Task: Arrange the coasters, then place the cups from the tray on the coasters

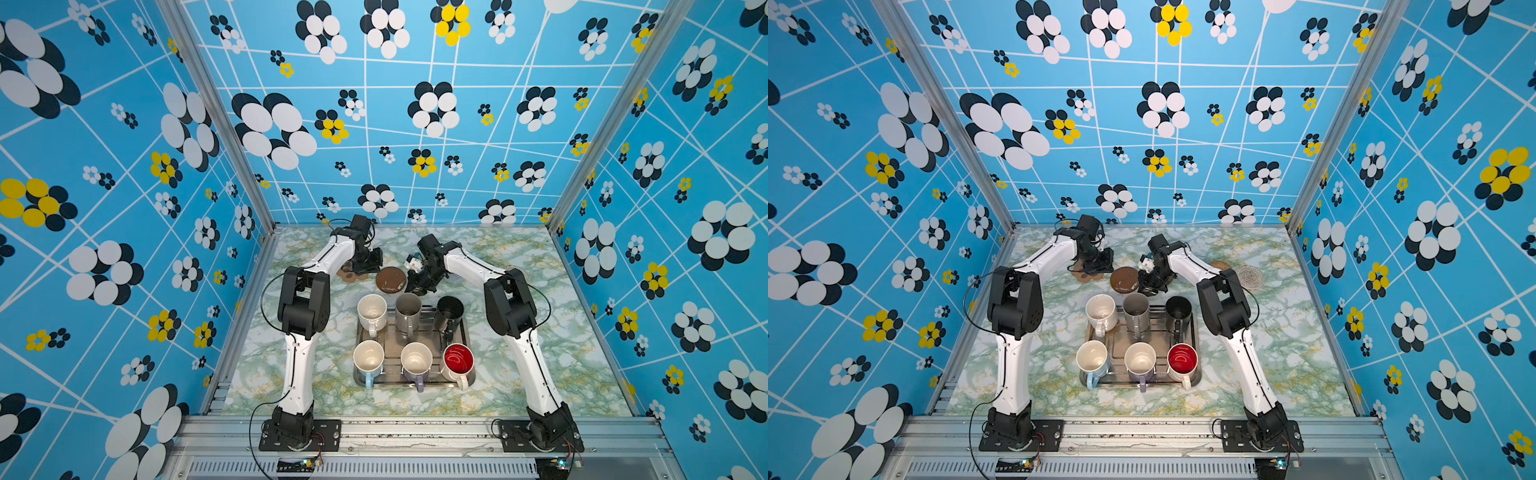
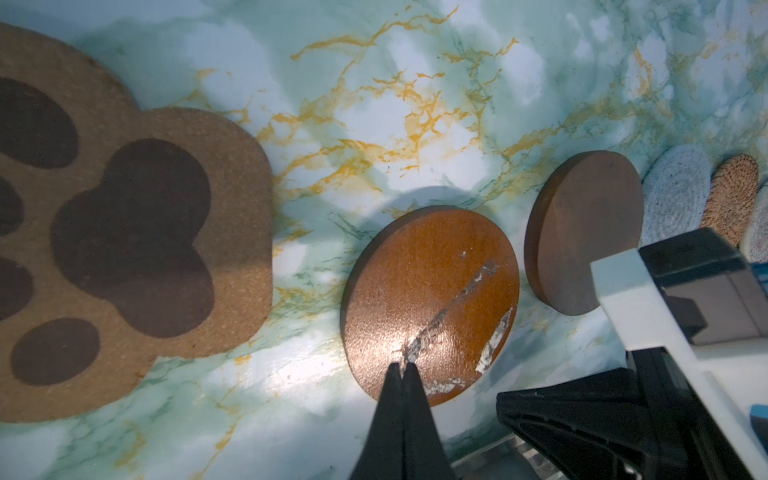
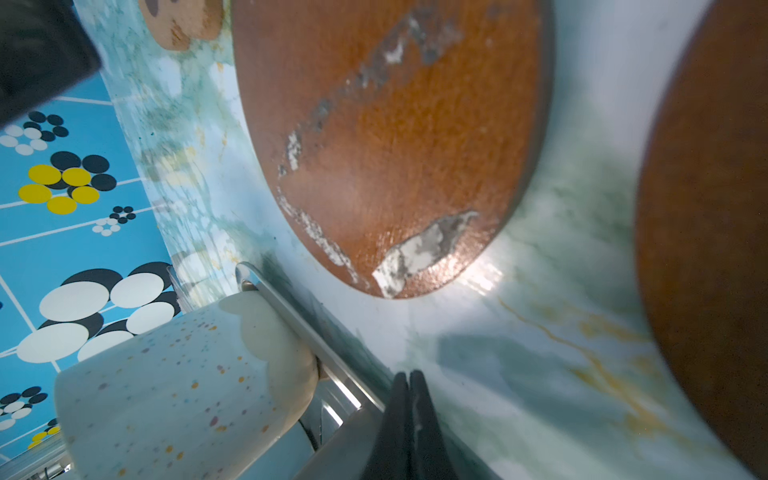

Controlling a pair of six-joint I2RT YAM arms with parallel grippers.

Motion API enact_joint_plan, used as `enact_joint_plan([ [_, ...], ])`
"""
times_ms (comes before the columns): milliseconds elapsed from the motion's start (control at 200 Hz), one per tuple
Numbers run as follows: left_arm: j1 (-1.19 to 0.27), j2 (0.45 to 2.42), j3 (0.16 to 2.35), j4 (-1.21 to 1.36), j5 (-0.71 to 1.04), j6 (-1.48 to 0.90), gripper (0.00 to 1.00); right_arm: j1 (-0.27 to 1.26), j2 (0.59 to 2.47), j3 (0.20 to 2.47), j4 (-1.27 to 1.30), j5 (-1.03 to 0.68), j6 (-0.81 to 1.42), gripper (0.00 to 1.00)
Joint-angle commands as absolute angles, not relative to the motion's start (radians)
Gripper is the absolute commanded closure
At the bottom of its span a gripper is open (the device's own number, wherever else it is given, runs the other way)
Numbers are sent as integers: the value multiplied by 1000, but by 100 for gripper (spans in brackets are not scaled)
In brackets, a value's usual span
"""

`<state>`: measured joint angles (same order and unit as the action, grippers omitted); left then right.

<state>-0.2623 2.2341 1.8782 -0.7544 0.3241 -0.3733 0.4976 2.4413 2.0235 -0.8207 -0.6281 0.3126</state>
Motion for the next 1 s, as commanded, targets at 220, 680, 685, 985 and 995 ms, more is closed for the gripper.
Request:
enact_joint_plan([
  [220, -268, 2211, 1846, -730, 324, -380, 100, 511, 2476, 2044, -770, -674, 360, 100],
  [680, -262, 2204, 1846, -733, 331, -375, 100, 514, 2540, 2110, -743, -696, 408, 100],
  [685, -262, 2204, 1846, -734, 331, -375, 100, 514, 2542, 2110, -742, -696, 409, 100],
  [985, -257, 2197, 1845, -742, 327, -371, 100, 514, 2582, 2156, -684, -712, 476, 100],
  [995, -257, 2198, 1844, -742, 327, -371, 100, 515, 2584, 2157, -681, -712, 479, 100],
])
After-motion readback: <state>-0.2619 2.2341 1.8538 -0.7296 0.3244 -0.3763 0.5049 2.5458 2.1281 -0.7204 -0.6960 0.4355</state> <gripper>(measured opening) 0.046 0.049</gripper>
